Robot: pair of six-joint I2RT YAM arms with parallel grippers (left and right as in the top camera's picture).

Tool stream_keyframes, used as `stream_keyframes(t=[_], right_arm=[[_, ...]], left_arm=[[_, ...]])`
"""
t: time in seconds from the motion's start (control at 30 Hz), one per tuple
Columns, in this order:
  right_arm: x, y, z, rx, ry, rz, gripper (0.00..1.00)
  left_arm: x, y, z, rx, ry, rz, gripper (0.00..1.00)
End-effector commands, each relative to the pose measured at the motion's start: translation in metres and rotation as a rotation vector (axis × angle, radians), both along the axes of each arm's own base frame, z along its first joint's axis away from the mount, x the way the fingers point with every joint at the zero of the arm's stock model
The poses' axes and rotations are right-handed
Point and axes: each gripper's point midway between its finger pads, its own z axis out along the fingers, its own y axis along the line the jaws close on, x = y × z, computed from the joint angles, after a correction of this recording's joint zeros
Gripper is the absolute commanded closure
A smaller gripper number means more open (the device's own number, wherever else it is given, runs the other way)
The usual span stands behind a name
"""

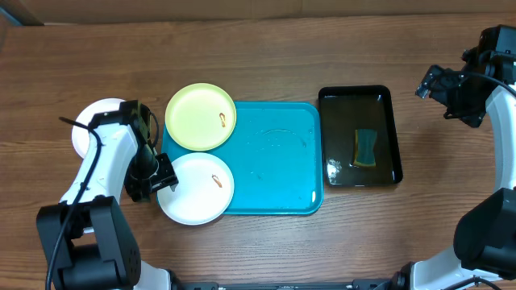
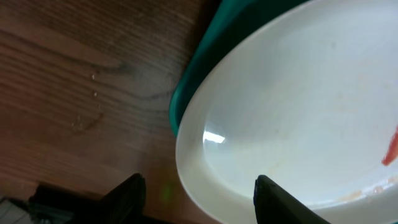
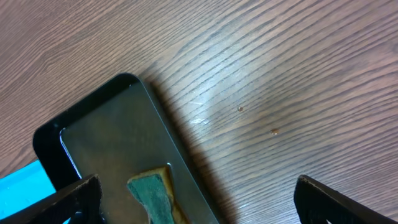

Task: Clean dirty plates on tray and stack at the side
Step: 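Release the plate and move the left gripper to the front-left white plate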

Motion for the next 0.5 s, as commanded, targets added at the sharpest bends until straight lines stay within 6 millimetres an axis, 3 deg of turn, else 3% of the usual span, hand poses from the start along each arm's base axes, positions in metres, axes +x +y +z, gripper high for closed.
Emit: stream_keyframes(t=[0.0, 0.23, 0.47], right_arm=[[0.003, -0.002, 0.01, -0.005, -0.031, -0.011, 0.0], [0.003, -0.002, 0.01, -0.005, -0.031, -0.011, 0.0], [0.003, -0.002, 0.01, -0.005, -0.031, -0.011, 0.0]], left_arm=[[-0.005, 0.006, -0.012, 0.028, -0.006, 0.033, 0.44], [-0.007, 0.005, -0.028, 0.031, -0.027, 0.04, 0.48], [-0.01, -0.008, -0.036, -0.038, -0.033, 0.051, 0.64]])
